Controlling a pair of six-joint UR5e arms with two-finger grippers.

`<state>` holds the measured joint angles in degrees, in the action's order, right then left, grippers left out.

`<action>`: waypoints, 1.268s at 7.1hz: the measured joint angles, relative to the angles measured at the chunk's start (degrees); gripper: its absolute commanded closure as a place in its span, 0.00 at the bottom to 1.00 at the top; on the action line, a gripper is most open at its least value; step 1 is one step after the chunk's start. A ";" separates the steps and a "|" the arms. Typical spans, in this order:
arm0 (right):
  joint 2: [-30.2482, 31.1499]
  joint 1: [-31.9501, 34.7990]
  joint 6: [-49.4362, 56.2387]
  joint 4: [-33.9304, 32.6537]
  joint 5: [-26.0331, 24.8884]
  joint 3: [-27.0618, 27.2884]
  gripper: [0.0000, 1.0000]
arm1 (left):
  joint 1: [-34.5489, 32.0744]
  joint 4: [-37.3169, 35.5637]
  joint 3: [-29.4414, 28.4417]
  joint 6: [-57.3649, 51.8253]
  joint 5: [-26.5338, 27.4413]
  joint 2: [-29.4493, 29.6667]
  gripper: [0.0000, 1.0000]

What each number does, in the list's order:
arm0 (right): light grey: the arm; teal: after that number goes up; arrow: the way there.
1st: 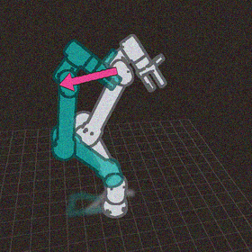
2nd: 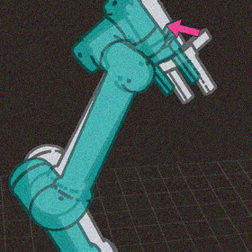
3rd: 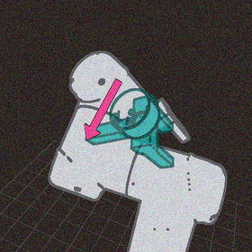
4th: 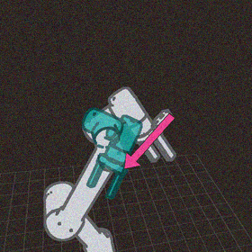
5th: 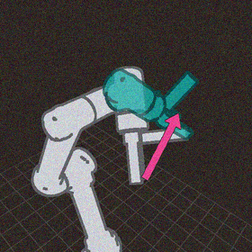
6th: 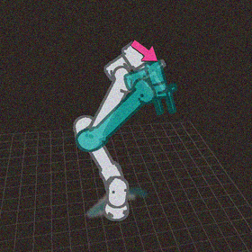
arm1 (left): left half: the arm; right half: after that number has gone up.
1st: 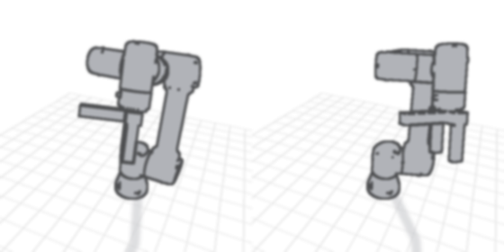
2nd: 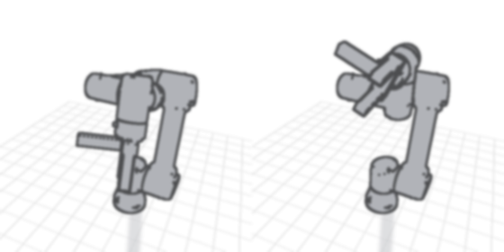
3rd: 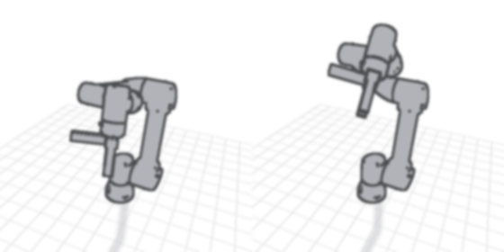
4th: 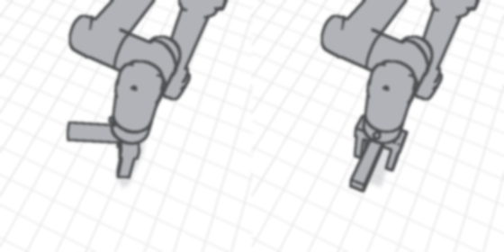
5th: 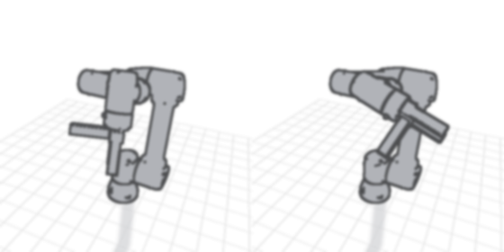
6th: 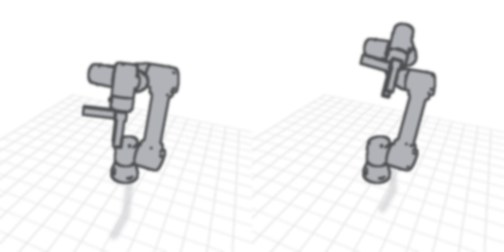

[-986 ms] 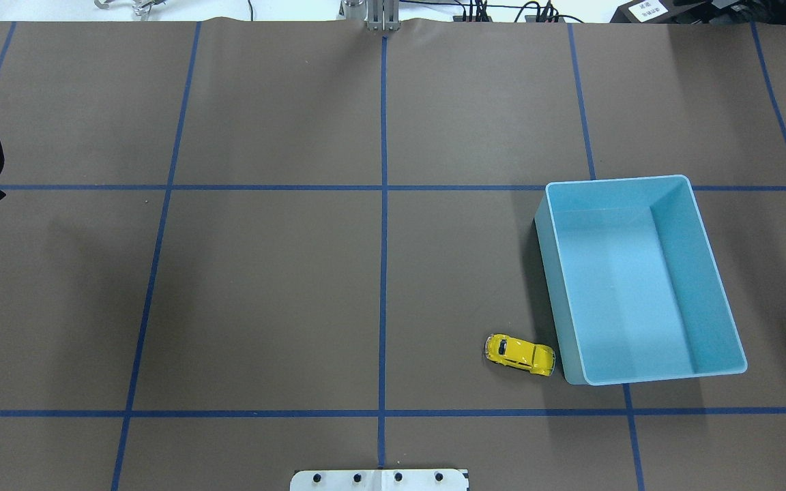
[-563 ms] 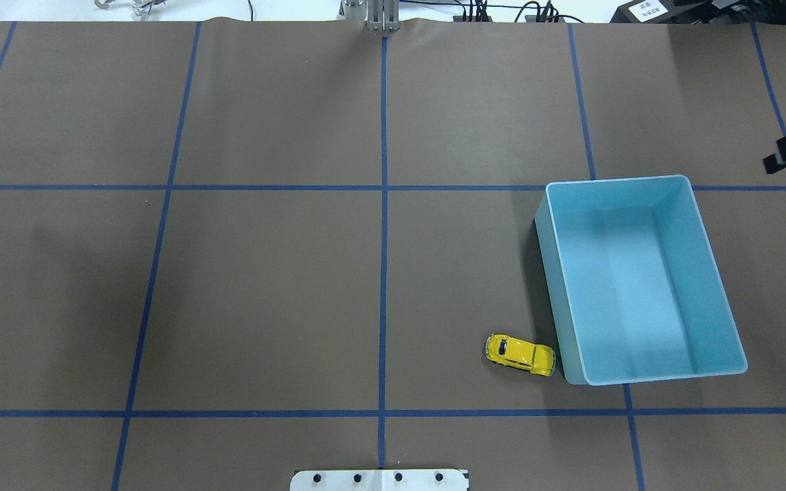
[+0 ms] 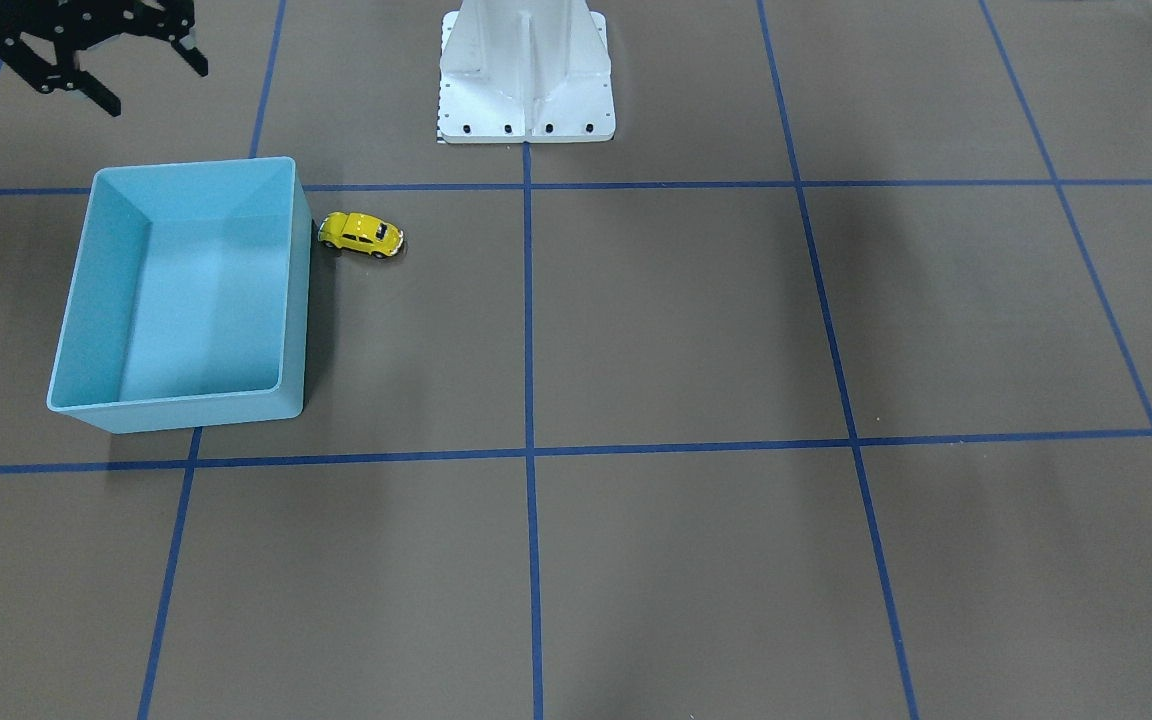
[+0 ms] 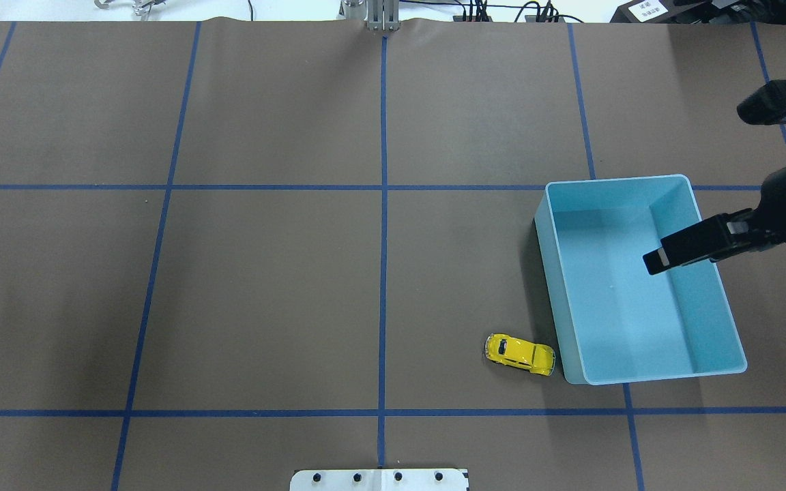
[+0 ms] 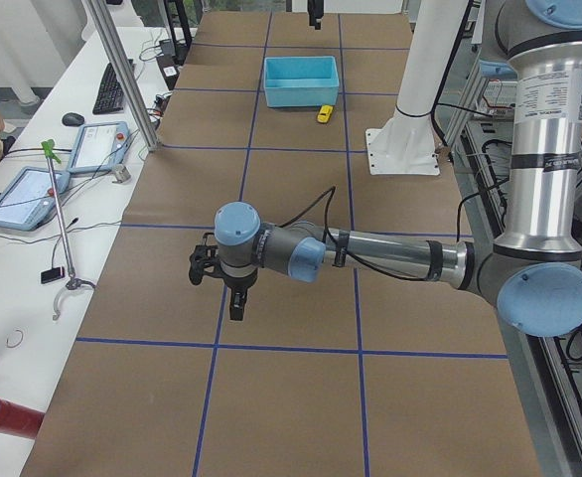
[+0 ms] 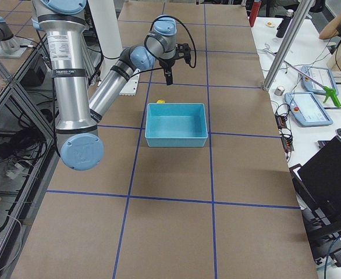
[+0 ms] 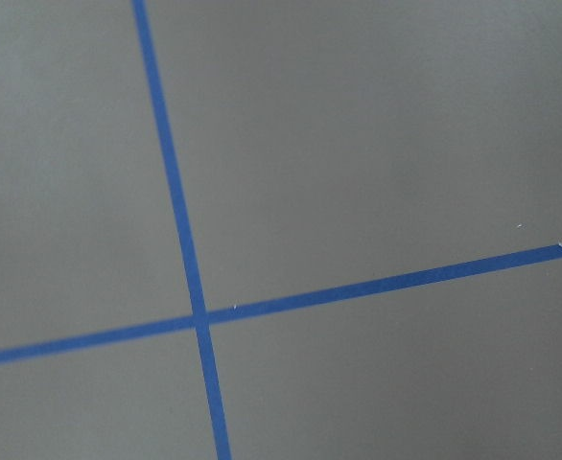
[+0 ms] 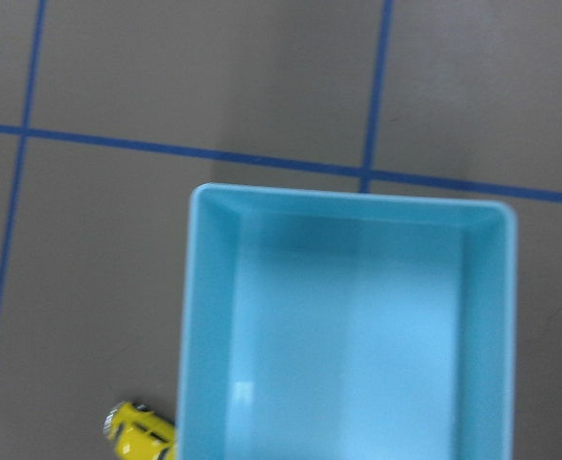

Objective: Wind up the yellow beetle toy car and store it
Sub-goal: 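Move the right gripper over the car resting beside the bin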

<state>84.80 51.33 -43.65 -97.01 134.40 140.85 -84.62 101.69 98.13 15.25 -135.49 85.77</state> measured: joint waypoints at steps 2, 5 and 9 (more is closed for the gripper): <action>0.09 -9.51 1.99 -0.02 -8.94 2.62 0.00 | -2.94 2.90 2.08 -4.86 -1.19 -5.69 0.00; -0.35 -21.63 15.82 -0.04 -24.28 2.60 0.00 | -4.22 3.63 2.85 -6.54 -1.12 -8.50 0.00; -4.68 -31.45 33.74 -0.73 -37.94 -5.89 0.00 | -4.36 3.59 2.74 -6.64 -1.18 -8.30 0.00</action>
<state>80.12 19.88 -9.90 -97.74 96.46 134.96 -88.97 105.28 100.87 8.62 -136.68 77.47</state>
